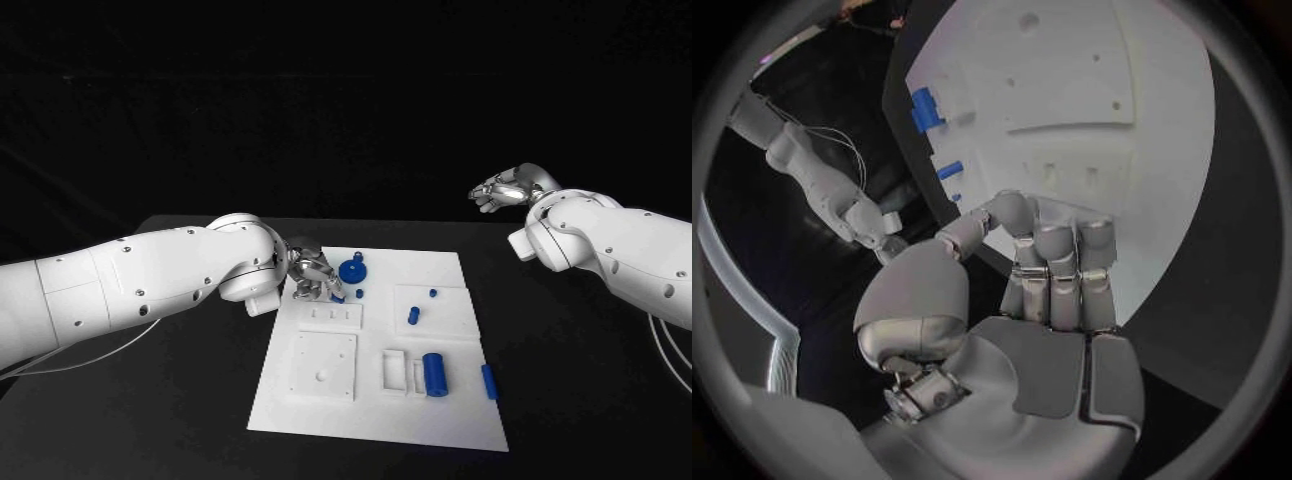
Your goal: Assemble the parts on the task board
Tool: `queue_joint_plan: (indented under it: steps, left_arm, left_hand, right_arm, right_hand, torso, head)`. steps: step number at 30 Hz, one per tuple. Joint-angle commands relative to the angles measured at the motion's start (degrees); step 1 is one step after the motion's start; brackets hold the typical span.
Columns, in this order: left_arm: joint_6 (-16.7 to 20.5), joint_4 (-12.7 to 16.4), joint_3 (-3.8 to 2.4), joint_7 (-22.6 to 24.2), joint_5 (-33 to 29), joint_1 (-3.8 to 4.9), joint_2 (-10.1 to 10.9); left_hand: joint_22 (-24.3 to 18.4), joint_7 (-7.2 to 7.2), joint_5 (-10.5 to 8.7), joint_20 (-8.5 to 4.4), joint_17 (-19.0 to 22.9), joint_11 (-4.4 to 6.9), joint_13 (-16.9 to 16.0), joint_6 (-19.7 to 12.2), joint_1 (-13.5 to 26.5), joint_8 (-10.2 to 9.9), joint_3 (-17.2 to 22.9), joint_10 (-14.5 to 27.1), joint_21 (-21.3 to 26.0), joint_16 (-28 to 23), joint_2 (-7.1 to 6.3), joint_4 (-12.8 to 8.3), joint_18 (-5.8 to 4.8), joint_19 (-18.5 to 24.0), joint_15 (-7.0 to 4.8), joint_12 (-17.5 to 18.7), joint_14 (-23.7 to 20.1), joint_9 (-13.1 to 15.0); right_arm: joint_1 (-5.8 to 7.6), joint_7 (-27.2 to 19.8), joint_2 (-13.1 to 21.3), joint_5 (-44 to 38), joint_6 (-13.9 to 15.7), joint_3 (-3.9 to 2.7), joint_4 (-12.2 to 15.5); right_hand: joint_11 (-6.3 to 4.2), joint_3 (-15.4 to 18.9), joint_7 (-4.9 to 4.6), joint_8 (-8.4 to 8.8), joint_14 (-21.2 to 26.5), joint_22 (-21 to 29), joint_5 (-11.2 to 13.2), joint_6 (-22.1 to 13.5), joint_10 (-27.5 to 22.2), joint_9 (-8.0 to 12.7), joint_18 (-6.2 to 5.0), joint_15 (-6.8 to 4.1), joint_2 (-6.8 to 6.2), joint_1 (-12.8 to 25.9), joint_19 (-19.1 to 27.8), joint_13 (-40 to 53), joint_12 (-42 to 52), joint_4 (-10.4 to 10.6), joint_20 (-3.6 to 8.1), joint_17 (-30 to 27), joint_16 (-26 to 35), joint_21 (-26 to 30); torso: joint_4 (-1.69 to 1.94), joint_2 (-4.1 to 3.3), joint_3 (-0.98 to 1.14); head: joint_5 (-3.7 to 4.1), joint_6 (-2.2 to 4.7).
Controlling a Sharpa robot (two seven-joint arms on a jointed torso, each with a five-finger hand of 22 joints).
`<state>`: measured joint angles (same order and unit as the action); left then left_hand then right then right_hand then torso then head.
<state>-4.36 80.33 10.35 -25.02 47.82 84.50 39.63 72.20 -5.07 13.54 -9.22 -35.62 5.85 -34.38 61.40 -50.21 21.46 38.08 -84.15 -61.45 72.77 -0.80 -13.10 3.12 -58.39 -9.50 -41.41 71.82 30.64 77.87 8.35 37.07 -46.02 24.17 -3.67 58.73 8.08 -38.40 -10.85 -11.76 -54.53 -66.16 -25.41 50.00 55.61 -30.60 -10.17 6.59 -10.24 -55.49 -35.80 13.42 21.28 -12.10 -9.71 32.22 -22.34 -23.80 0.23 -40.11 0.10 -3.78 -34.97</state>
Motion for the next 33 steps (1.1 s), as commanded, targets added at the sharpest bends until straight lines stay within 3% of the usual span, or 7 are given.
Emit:
queue_joint_plan:
  steps: [1, 8, 11, 14, 19, 33]
  left_arm:
    - [-0.39, 0.08, 0.05, -1.16, 4.30, 0.09, -0.44]
    - [-2.06, -0.22, 0.13, -2.37, 7.63, 0.06, -0.98]
    - [-3.14, -0.38, 0.21, -2.80, 7.93, 0.06, -1.12]
    - [-1.30, -0.84, 1.13, -2.79, 7.97, 0.06, -1.39]
    - [-1.43, -1.49, 1.79, -2.56, 7.22, -0.01, -1.78]
    - [-2.78, -1.33, 1.88, -2.35, 6.86, -0.12, -1.64]
  left_hand:
    - [0.36, 6.07, 1.32, -6.70, 0.11, 1.22, -0.46, 9.76, 0.76, 0.20, -0.02, 0.96, -0.54, 1.12, 0.34, -0.04, 1.04, -0.53, -2.80, -1.52, 1.29, 21.73]
    - [1.13, 6.71, 5.48, -6.69, 0.68, 1.87, -1.35, 10.84, 1.91, 0.54, 0.13, 1.60, -1.55, 4.07, 0.90, -0.31, 1.60, -1.14, -3.55, -5.39, 1.38, 24.66]
    - [1.28, 6.82, 6.55, -6.67, 0.89, 1.99, -1.48, 11.03, 2.16, 0.62, 0.18, 1.72, -1.74, 4.68, 1.13, -0.52, 1.71, -1.25, -3.65, -6.20, 1.39, 25.19]
    - [1.37, 6.88, 6.90, -6.65, 1.03, 2.06, -1.54, 11.16, 2.37, 0.67, 0.17, 1.79, -1.86, 5.06, 1.31, -0.57, 1.76, -1.30, -3.71, -6.70, 1.38, 25.52]
    - [1.44, 6.95, 6.96, -6.59, 1.15, 2.10, -1.62, 11.26, 2.69, 0.71, 0.13, 1.84, -1.87, 5.42, 1.29, -0.51, 1.76, -1.19, -3.73, -7.17, 1.36, 25.81]
    - [1.69, 7.17, 6.11, -6.52, 1.57, 2.29, -1.89, 11.85, 3.52, 0.90, 0.13, 2.14, -2.09, 6.71, 1.84, 0.10, 1.84, -1.10, -3.86, -8.82, 1.25, 26.69]
  right_arm:
    - [0.03, -2.22, -0.07, 2.13, -0.76, -0.03, 0.44]
    - [0.04, -2.07, -0.23, 2.15, -1.34, -0.03, 0.51]
    - [0.04, -1.74, -0.35, 2.19, -1.62, -0.03, 0.63]
    - [0.04, -1.56, -0.37, 2.35, -1.90, -0.02, 0.55]
    - [0.04, -1.53, -0.37, 2.54, -1.76, -0.02, 0.83]
    - [0.04, -1.16, -0.36, 3.03, -1.89, -0.02, 0.95]
  right_hand:
    - [-0.10, 0.40, -0.03, -0.34, 0.04, -0.10, -0.35, -0.46, 0.48, 0.13, 0.64, 0.37, 0.32, -0.15, 0.63, -0.45, -0.31, -0.10, -0.01, -0.16, 0.33, 0.37]
    - [-0.03, 0.67, -0.08, -0.41, 0.10, -0.19, -0.66, -0.58, 0.66, 0.41, 0.57, 0.49, 0.34, -0.07, 0.88, -1.28, -0.67, -0.06, -0.19, -0.40, 0.71, 0.57]
    - [0.05, 0.77, -0.13, -0.41, 0.29, -0.22, -0.69, -0.74, 0.64, 0.60, 0.57, 0.64, 0.40, -0.11, 1.16, -1.80, -0.92, -0.09, -0.31, -0.59, 1.01, 0.77]
    - [0.31, 0.86, -0.20, -0.50, 0.79, -0.28, -0.62, -0.87, 0.31, 0.91, 0.60, 0.95, 0.33, -0.17, 1.78, -2.72, -1.43, -0.09, -0.53, -0.95, 1.61, 1.20]
    - [0.39, 0.98, -0.20, -0.57, 0.95, -0.33, -0.72, -0.88, 0.27, 1.03, 0.61, 1.05, 0.21, -0.16, 2.02, -3.08, -1.56, -0.10, -0.64, -1.09, 1.82, 1.36]
    - [0.73, 1.55, -0.33, -0.66, 1.50, -0.54, -0.32, -1.24, -0.15, 1.55, 0.61, 1.40, -0.09, 0.28, 2.80, -4.33, -2.04, 0.53, -0.94, -1.53, 2.46, 1.91]
  torso:
    - [-0.06, 0.00, 0.02]
    - [0.07, -0.02, -0.13]
    - [-0.08, -0.06, -0.09]
    - [-0.09, -0.02, -0.03]
    - [0.04, -0.09, -0.13]
    - [-0.08, 0.00, -0.05]
  head:
    - [-0.19, -0.38]
    - [-0.26, -0.65]
    - [-0.52, -0.94]
    - [-0.48, -1.14]
    - [-0.34, -1.48]
    - [-0.56, -2.14]
